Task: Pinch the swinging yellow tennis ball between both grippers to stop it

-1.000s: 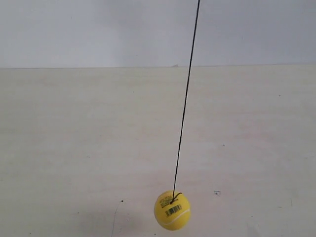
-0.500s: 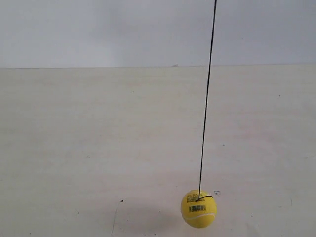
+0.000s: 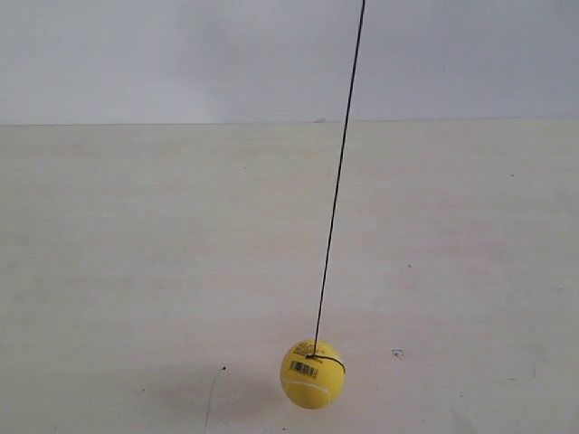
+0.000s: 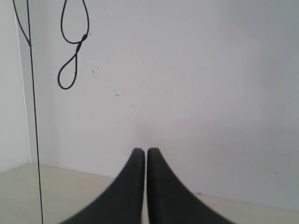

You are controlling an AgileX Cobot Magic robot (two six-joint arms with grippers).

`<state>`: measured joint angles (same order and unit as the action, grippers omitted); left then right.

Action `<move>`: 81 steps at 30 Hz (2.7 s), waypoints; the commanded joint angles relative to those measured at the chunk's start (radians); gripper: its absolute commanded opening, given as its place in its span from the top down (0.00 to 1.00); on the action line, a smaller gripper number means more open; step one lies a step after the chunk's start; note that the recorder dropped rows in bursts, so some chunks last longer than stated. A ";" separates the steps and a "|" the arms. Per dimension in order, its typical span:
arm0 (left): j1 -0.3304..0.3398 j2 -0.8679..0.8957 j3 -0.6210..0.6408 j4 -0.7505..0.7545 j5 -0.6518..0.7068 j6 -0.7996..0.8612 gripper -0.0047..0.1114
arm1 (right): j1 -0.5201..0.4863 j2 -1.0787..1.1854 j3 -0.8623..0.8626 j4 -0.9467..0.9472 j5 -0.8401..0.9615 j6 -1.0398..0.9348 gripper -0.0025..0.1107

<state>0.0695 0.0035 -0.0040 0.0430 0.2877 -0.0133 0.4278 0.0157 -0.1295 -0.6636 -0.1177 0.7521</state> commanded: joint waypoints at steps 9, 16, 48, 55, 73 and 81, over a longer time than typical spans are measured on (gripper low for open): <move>0.001 -0.003 0.004 0.001 0.004 0.008 0.92 | 0.001 -0.006 0.001 0.004 -0.004 -0.002 0.98; 0.001 -0.003 0.004 0.001 0.004 0.008 0.92 | 0.001 -0.006 0.001 0.004 -0.004 -0.002 0.98; 0.001 -0.003 0.004 0.001 0.004 0.008 0.92 | -0.041 -0.016 0.130 0.320 -0.130 -0.497 0.98; 0.001 -0.003 0.004 0.001 0.004 0.008 0.92 | -0.226 -0.016 0.130 0.438 -0.119 -0.532 0.98; 0.001 -0.003 0.004 0.001 0.004 0.008 0.92 | -0.423 -0.016 0.130 0.551 0.357 -0.683 0.98; 0.001 -0.003 0.004 0.001 0.004 0.008 0.92 | -0.423 -0.016 0.130 0.549 0.442 -0.703 0.98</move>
<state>0.0695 0.0035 -0.0040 0.0430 0.2920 -0.0091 0.0105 0.0061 0.0008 -0.1135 0.3158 0.0563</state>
